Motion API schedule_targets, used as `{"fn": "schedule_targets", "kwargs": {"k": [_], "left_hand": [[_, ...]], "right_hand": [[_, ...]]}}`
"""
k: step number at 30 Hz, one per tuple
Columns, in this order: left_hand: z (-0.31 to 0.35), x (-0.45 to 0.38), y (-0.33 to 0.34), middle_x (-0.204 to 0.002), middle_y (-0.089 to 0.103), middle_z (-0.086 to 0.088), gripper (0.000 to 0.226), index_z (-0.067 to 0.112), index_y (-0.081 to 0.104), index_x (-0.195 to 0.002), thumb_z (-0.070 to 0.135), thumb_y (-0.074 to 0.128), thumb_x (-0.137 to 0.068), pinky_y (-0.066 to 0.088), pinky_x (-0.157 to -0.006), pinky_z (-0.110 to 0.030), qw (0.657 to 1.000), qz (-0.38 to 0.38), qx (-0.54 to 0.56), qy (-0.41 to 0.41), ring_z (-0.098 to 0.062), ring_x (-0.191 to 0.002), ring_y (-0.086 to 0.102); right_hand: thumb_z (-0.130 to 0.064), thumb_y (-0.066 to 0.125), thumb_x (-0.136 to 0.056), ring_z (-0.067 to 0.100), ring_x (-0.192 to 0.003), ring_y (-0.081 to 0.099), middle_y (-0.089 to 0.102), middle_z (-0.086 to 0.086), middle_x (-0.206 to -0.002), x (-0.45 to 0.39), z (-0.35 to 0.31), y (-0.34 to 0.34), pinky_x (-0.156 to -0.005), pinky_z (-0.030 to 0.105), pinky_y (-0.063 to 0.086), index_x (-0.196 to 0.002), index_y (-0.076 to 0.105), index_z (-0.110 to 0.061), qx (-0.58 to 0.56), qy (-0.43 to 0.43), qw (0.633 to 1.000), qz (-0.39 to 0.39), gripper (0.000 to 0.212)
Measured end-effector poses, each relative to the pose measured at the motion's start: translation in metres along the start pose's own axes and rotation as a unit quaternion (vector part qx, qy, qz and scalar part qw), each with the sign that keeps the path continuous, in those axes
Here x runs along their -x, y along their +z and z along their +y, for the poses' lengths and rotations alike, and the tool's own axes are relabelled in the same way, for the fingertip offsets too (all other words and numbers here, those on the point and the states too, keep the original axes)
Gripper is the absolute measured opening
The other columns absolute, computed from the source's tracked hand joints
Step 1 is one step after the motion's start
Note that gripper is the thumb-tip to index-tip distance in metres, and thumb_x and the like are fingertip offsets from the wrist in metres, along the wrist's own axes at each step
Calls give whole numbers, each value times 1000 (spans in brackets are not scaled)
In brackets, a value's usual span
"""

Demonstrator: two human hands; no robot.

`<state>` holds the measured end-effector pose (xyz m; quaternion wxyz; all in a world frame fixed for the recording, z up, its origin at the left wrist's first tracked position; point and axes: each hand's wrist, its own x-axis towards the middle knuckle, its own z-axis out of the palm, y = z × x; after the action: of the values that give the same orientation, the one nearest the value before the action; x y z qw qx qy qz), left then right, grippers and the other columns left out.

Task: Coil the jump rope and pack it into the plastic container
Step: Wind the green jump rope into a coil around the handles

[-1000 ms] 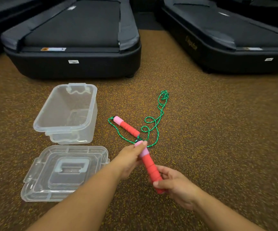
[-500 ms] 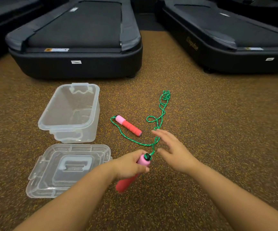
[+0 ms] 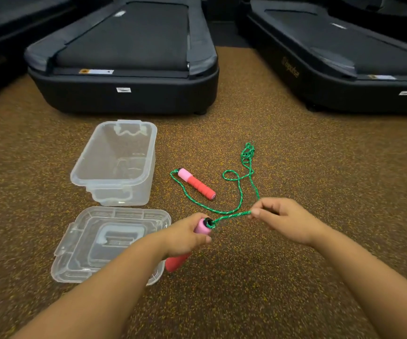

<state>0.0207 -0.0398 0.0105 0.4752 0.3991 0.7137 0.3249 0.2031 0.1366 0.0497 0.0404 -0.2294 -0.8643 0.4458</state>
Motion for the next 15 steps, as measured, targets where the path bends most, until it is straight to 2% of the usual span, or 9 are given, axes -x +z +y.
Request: {"fn": "schedule_targets", "kwargs": {"k": [3, 5, 6, 7, 8, 10, 12, 15], "left_hand": [[1, 5, -2, -91, 54, -1, 25, 21, 53, -106, 8, 62, -87, 39, -72, -23, 1000, -12, 29, -2, -11, -81, 47], [6, 9, -3, -89, 58, 2, 21, 18, 58, -107, 13, 63, -87, 43, -70, -18, 994, -24, 110, 1, -9, -79, 51], [10, 12, -4, -88, 61, 4, 18, 17, 61, -107, 23, 59, -90, 44, -72, -17, 988, -24, 152, 3, -9, -81, 54], [14, 15, -5, -89, 64, 3, 30, 15, 64, -106, 37, 49, -94, 45, -77, -20, 981, -26, 193, 7, -11, -85, 57], [18, 16, -7, -94, 67, -3, 53, 10, 65, -108, 49, 32, -96, 45, -85, -24, 972, -29, 232, 6, -14, -90, 59], [25, 16, -11, -106, 68, -16, 90, 0, 64, -114, 64, 6, -90, 40, -98, -33, 952, -41, 305, -2, -23, -99, 60], [32, 14, -11, -104, 67, -20, 106, -5, 62, -115, 74, 0, -82, 37, -103, -38, 931, -58, 359, -4, -28, -101, 59], [41, 13, -11, -87, 69, -19, 118, -9, 64, -109, 83, 0, -73, 44, -91, -37, 900, -92, 426, 14, -27, -87, 63]], "right_hand": [[-41, 57, -87, 2, -56, 43, 52, -15, -59, 1, -11, -7, -60, 33, 41, -83, 62, -33, 93, -23, 995, 26, 10], [-55, 47, -83, 2, -68, 56, 62, -18, -71, 4, -29, -7, -68, 34, 48, -91, 61, -42, 186, -60, 980, 37, 21], [-57, 45, -83, 1, -77, 59, 65, -20, -79, 5, -41, -6, -71, 30, 49, -96, 61, -42, 230, -92, 968, 41, 25], [-56, 43, -85, 0, -82, 60, 65, -21, -84, 5, -52, -6, -72, 25, 47, -99, 62, -41, 267, -131, 954, 44, 28], [-54, 43, -86, -1, -84, 59, 64, -20, -84, 5, -64, -5, -70, 22, 44, -100, 63, -40, 295, -172, 939, 45, 29], [-52, 44, -88, 1, -80, 56, 52, -19, -73, 5, -83, -2, -65, 19, 39, -100, 65, -40, 327, -233, 915, 30, 27], [-51, 49, -87, 2, -75, 54, 42, -20, -70, 4, -95, 3, -62, 18, 37, -98, 67, -41, 341, -277, 898, 17, 23], [-51, 54, -85, 1, -71, 49, 42, -18, -70, 4, -106, 4, -61, 19, 37, -94, 68, -40, 333, -306, 891, 21, 21]]}}
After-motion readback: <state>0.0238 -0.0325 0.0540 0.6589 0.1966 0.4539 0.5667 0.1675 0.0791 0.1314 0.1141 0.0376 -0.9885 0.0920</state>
